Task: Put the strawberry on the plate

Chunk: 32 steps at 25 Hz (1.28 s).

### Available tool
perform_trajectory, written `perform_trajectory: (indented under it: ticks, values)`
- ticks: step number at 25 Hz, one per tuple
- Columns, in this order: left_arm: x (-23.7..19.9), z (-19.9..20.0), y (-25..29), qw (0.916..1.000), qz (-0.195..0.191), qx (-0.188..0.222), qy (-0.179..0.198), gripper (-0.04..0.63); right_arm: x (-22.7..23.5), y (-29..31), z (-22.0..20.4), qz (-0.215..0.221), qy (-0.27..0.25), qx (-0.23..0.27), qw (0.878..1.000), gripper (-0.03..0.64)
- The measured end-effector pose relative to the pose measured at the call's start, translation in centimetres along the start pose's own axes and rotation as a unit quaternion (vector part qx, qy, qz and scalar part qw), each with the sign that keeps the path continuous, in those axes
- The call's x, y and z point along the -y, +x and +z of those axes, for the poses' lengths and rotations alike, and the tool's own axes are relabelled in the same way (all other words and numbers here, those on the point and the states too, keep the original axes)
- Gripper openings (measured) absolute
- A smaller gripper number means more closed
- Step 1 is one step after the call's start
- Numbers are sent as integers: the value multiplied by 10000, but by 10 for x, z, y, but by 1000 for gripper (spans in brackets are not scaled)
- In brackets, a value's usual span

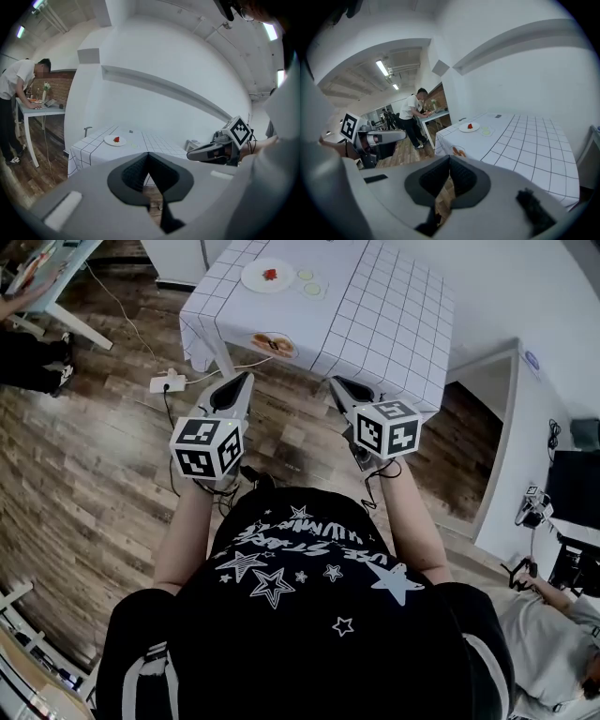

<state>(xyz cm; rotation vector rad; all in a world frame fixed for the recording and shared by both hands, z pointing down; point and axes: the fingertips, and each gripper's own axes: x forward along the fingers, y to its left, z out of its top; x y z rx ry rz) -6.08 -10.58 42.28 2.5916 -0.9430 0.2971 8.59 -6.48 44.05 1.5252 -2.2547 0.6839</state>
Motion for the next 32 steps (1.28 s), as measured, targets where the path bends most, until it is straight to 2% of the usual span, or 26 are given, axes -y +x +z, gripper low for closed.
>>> perform_trajectory:
  ticks: [5,12,22,32]
  values:
    - [32,0,2,10000,61,20,52,9,13,-26,-11,45,84,5,10000,14]
    - [72,0,-5,9995,234,143,165,9,22,-58,-18,201,-53,109,9997,14]
    - [114,-11,-39,9976,585,308,229,9,-5,-95,-37,532,-463,137,9974,14]
    - [151,-37,-53,9975,653,184,216,9,-7,-120,-61,614,-442,116,9971,14]
